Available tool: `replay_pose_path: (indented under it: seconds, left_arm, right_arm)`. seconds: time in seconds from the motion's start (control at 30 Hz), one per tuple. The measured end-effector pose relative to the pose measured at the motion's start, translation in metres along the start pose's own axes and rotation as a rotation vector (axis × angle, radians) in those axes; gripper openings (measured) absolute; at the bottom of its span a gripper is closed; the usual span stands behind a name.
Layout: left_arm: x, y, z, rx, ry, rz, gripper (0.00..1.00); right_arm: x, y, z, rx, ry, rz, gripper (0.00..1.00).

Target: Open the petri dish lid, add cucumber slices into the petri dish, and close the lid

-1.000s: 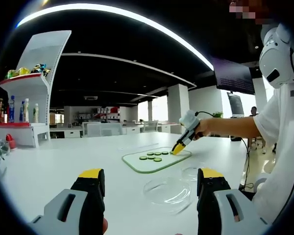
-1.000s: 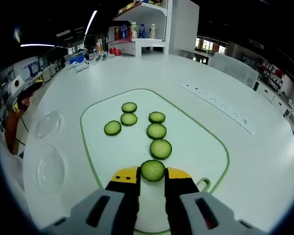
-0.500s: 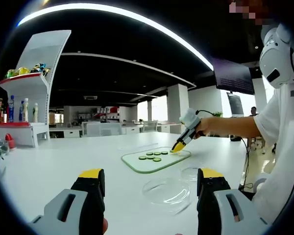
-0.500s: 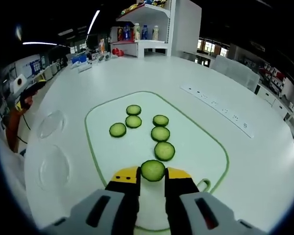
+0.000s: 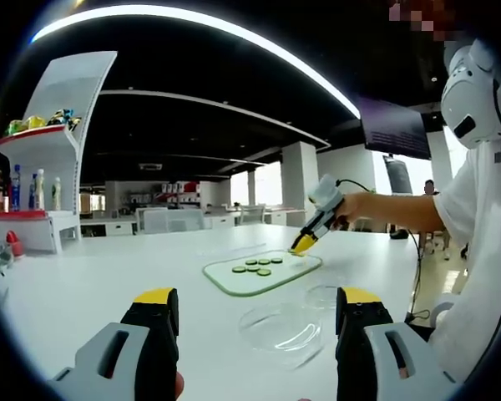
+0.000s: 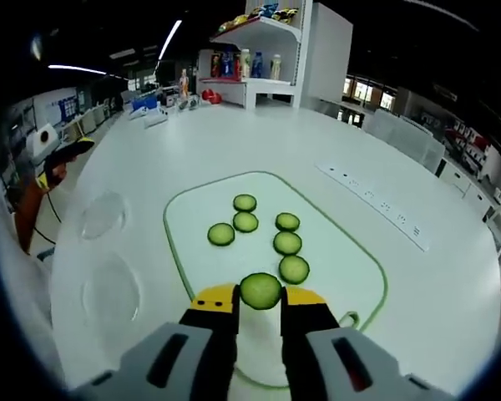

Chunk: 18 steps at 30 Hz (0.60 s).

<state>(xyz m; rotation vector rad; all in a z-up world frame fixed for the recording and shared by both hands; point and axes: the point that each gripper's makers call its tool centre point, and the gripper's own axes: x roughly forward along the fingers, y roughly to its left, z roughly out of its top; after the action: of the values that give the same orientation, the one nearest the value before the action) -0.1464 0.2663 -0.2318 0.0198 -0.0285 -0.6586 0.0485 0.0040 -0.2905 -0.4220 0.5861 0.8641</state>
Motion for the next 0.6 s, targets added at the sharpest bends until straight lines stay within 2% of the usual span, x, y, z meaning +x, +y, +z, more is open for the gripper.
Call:
replay_pose_path:
  seconds: [0.27, 0.6]
  left_arm:
    - [0.001, -0.004, -0.002, 0.013, 0.016, -0.014, 0.77]
    - [0.000, -0.003, 0.000, 0.024, 0.018, -0.020, 0.77]
  right_arm:
    - [-0.012, 0.013, 0.014, -0.030, -0.036, 0.014, 0.19]
    - [-0.026, 0.040, 0.030, -0.065, -0.090, 0.056, 0.19]
